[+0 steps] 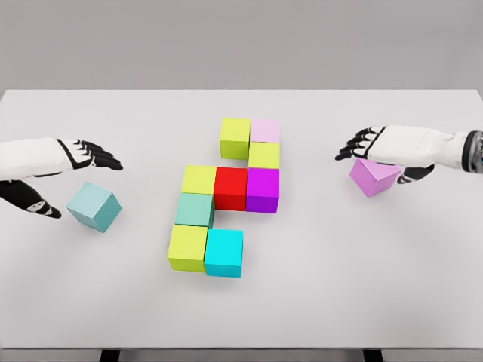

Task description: Assemble the squares on the desktop into the number 2

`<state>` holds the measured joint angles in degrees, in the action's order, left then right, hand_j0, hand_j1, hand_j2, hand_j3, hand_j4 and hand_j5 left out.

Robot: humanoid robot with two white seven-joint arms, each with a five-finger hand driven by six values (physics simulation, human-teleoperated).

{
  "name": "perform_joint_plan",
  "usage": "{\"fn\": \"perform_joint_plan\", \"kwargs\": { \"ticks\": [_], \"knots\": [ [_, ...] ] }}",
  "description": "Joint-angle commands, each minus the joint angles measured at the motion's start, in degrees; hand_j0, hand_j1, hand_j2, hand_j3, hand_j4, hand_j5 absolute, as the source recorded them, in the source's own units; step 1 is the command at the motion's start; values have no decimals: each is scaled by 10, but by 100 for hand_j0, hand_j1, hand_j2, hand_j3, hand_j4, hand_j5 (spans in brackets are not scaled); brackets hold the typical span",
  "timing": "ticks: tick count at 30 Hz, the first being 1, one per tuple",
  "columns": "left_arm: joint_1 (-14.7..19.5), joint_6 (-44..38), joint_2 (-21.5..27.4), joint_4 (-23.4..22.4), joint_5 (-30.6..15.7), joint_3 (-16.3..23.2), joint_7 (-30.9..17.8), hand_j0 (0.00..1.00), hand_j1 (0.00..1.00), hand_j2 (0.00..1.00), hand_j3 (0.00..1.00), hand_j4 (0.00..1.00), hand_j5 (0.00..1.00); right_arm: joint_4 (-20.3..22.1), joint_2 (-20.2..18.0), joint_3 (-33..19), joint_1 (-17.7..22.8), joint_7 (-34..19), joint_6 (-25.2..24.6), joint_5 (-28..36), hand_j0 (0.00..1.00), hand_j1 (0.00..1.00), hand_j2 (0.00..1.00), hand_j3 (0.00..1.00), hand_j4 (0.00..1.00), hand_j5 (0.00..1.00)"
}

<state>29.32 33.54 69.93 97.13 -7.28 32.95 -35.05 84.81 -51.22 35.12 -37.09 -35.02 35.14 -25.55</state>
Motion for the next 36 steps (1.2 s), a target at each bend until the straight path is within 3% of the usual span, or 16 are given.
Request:
{"fn": "perform_joint_plan", "kwargs": {
  "ticks": [1,3,5,10,17,36],
  "knots": [
    [11,-3,17,3,-7,40,1,100,100,100,100,100,100,-11,5,0,-1,0,-1,-5,100,100,100,100,100,100],
    [52,-3,18,3,-7,100,1,100,100,100,100,100,100,-17,7,2,-3,0,-1,-5,100,100,100,100,100,100],
    [80,-3,18,2,-8,133,1,100,100,100,100,100,100,-25,9,6,-9,0,-1,-5,100,100,100,100,100,100],
    [90,-3,17,-3,-8,164,1,100,100,100,100,100,100,-40,16,21,-15,0,-1,-10,100,100,100,100,100,100],
    [112,-3,12,-6,-5,160,1,100,100,100,100,100,100,-59,20,21,-22,0,-1,-10,100,100,100,100,100,100],
    [101,-5,11,-15,-3,131,1,100,100,100,100,100,100,-79,31,41,-36,0,-1,1,100,100,100,100,100,100]
  ]
}}
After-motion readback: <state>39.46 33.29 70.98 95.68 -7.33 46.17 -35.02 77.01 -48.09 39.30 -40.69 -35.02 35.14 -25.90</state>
